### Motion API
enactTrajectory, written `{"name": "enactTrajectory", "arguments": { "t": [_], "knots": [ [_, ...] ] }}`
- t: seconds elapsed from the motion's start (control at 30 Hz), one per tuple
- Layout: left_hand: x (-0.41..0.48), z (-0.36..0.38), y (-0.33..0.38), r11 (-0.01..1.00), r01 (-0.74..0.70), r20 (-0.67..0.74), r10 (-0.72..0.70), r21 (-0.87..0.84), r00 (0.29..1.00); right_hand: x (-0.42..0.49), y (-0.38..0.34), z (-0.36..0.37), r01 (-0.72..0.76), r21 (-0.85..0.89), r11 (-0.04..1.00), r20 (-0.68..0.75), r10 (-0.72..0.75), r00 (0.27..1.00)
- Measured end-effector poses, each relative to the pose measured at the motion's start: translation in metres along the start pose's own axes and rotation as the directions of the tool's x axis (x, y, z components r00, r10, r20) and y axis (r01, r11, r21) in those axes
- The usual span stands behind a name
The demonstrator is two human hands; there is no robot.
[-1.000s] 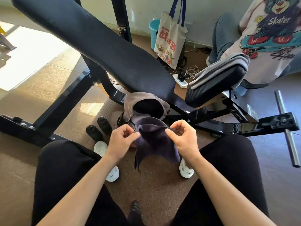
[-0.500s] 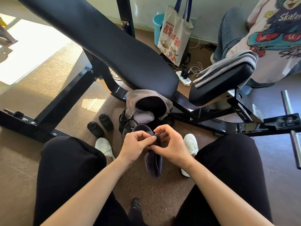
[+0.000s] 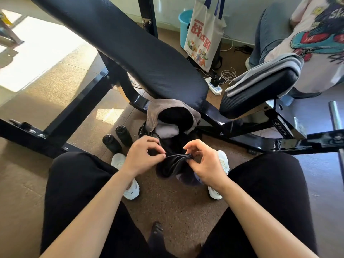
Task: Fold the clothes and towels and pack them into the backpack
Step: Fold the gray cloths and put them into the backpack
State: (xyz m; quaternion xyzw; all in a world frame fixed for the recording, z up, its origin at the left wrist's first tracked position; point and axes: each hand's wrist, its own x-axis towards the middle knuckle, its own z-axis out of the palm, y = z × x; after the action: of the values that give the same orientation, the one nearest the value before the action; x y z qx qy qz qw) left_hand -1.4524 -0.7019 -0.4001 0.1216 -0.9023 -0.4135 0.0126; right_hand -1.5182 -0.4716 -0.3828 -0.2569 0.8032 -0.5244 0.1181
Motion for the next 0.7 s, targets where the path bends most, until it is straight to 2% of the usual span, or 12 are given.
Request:
{"name": "enactTrajectory", "arguments": {
  "t": [0.07,0.17,0.23,0.33,0.4,0.47,0.53,0.63,0.7],
  "knots": [
    [-0.004,0.001,-0.001,0.995,-0.060,0.133,0.050,0.074,0.990,-0.001,0.000,0.000,-0.003,-0.007,1.000,0.009,0.004,1.000],
    [-0.011,0.007,0.011,0.981,-0.187,0.101,0.190,-0.044,0.977,-0.003,0.000,-0.003,-0.004,-0.022,1.000,0.003,0.004,1.000],
    [-0.015,0.010,0.015,0.970,-0.240,0.080,0.244,-0.048,0.967,-0.002,0.001,-0.005,-0.007,-0.031,1.000,-0.002,0.007,1.000],
    [-0.018,0.016,0.009,0.917,-0.308,0.158,0.275,0.255,0.948,-0.002,0.001,-0.007,-0.007,-0.037,0.999,-0.008,0.007,1.000],
    [-0.020,0.024,0.004,0.849,-0.265,0.158,0.216,0.458,0.963,-0.003,0.000,-0.009,-0.009,-0.034,0.999,-0.008,0.008,1.000],
    [-0.018,0.030,0.004,0.804,-0.197,0.097,0.173,0.560,0.980,-0.002,-0.001,-0.010,-0.009,-0.037,0.999,-0.004,0.009,1.000],
    [-0.015,0.032,0.007,0.802,-0.186,0.039,0.199,0.568,0.979,-0.003,-0.002,-0.011,-0.007,-0.040,0.999,0.009,0.008,1.000],
    [-0.016,0.030,0.014,0.871,-0.182,-0.055,0.231,0.457,0.971,-0.003,-0.004,-0.014,0.004,-0.040,0.999,0.009,-0.003,1.000],
    [-0.017,0.031,0.014,0.879,-0.185,-0.079,0.243,0.439,0.967,-0.003,-0.006,-0.017,0.006,-0.041,0.999,-0.008,-0.007,1.000]
  ]
}}
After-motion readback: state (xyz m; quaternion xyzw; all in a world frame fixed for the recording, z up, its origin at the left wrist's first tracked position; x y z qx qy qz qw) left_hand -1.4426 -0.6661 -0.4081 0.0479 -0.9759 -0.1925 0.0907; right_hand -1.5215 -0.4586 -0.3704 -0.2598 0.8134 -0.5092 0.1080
